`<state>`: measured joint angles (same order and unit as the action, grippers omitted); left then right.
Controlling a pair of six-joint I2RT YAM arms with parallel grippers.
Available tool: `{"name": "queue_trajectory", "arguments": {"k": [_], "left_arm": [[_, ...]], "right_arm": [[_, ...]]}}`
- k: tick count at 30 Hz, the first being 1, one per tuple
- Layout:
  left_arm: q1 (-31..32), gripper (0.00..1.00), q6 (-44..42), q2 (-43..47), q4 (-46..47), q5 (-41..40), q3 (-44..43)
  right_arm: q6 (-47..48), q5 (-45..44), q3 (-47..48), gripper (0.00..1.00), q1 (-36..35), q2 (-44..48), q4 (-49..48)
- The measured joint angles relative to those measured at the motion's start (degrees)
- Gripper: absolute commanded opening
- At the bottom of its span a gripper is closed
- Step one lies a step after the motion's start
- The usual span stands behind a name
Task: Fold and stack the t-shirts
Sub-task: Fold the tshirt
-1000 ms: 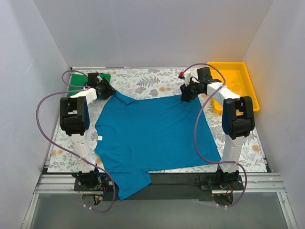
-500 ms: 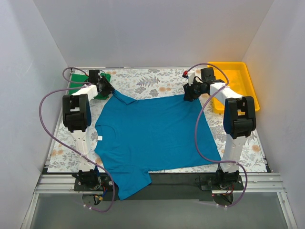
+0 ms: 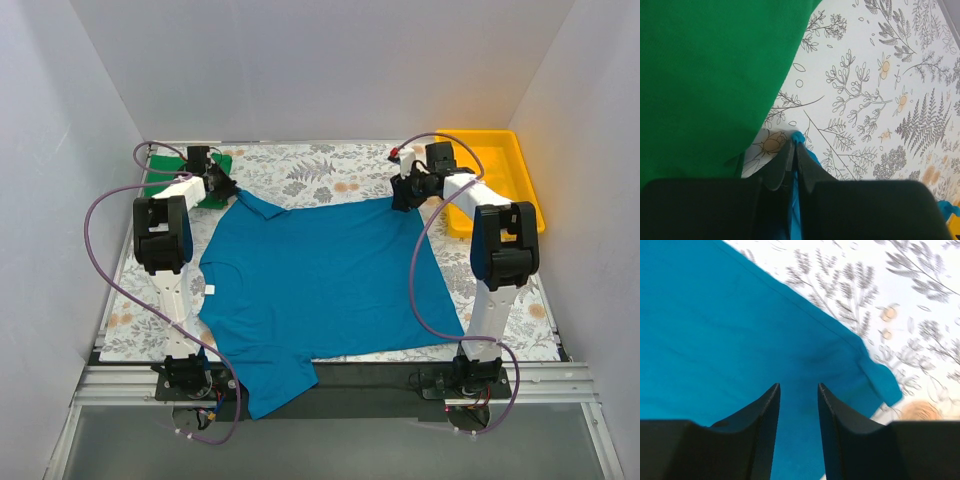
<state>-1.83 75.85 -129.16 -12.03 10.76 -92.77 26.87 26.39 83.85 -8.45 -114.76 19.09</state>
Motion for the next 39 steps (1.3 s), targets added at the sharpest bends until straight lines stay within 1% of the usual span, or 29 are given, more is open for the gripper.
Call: {"name": "queue_trajectory", "arguments": {"k": [4, 9, 15, 22, 25, 26, 28, 31, 39], "left_arm": [[0.00, 0.00, -0.02, 0.17, 0.35, 0.35, 0.07], [0.00, 0.00, 0.00, 1.55, 1.70, 0.72, 1.53], [0.00, 0.00, -0.13, 3.10, 3.13, 1.33, 3.56], [0.00, 0.00, -0.50, 3.61, 3.54, 1.92, 4.33], [0.00, 0.00, -0.61, 3.61, 3.56, 2.12, 4.33], [0.00, 0.00, -0.63, 3.61, 3.56, 2.14, 4.33], [0.00, 0.00, -0.66, 3.63, 3.58, 2.16, 4.33], [0.00, 0.00, -0.66, 3.65, 3.61, 2.25, 4.33], [0.00, 0.00, -0.68, 3.93, 3.72, 2.56, 4.33]], "right_arm": [[-1.64, -3.52, 1.77, 0.32, 1.79, -0.83, 0.20], [-3.17, -8.04, 7.10, 0.31, 4.00, -4.42, -0.85], [-3.41, -12.04, 8.76, 0.31, 4.20, -7.56, -1.14], [-2.49, -14.12, 8.76, 0.36, 4.26, -8.28, -1.05], [-1.97, -14.27, 8.76, 0.40, 4.42, -8.28, -0.94], [-1.60, -14.25, 8.76, 0.44, 4.50, -8.28, -0.96], [-0.98, -14.21, 8.70, 0.47, 4.63, -8.26, -0.94], [0.20, -13.81, 8.50, 0.51, 4.70, -8.15, -0.74], [2.51, -11.89, 7.69, 0.52, 4.74, -7.52, 0.37]]}}
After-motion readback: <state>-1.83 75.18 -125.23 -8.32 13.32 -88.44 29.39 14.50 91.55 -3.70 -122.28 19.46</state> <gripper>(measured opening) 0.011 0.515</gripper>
